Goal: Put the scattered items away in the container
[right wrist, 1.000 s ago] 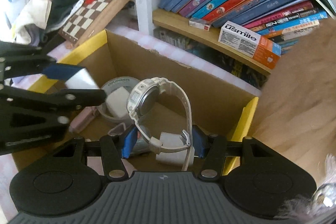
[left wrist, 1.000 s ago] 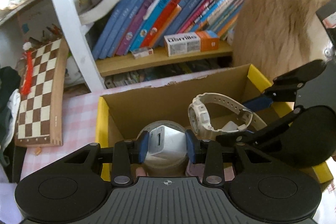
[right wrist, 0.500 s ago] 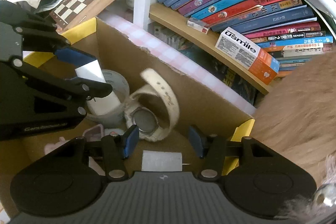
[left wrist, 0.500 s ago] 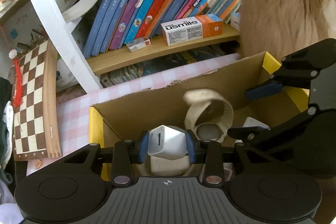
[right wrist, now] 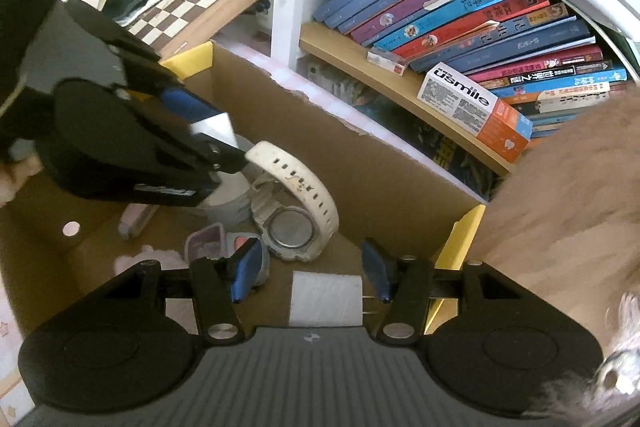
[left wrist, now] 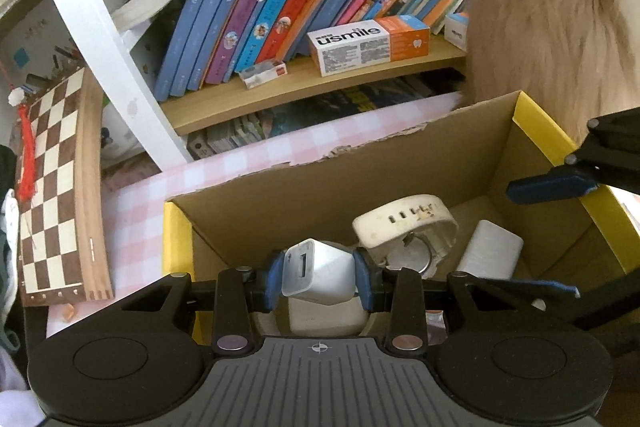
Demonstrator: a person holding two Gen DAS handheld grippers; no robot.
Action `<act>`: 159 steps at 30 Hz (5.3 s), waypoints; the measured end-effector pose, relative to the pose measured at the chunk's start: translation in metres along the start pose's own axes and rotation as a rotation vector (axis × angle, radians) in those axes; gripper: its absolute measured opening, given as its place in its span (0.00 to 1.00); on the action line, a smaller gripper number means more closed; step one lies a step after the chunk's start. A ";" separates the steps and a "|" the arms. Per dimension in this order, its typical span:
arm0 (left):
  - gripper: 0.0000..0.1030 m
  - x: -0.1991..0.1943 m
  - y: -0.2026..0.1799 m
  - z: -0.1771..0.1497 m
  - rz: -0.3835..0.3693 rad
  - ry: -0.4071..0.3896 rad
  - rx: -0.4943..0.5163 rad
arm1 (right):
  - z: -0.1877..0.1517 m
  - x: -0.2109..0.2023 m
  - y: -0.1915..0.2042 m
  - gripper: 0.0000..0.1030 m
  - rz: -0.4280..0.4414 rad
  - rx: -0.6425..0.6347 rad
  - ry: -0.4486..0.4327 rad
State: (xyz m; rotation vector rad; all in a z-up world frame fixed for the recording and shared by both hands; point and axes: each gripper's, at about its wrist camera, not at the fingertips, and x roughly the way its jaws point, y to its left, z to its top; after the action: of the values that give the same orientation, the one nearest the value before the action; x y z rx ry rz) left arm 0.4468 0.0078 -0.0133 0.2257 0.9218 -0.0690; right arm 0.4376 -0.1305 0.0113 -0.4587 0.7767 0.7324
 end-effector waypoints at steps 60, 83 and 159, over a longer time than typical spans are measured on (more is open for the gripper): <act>0.93 -0.278 -0.019 -0.251 0.065 -0.407 -0.230 | -0.146 -0.230 0.198 0.65 -0.208 0.218 -0.331; 0.94 -0.270 -0.058 -0.322 0.047 -0.264 -0.213 | -0.222 -0.228 0.246 0.69 -0.249 0.331 -0.180; 1.00 -0.265 -0.061 -0.338 0.036 -0.161 -0.223 | -0.232 -0.222 0.256 1.00 -0.275 0.354 -0.087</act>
State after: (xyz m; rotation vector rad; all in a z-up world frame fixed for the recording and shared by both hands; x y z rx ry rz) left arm 0.0134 0.0139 -0.0090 0.0287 0.7575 0.0481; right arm 0.0321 -0.1956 0.0054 -0.2047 0.7251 0.3454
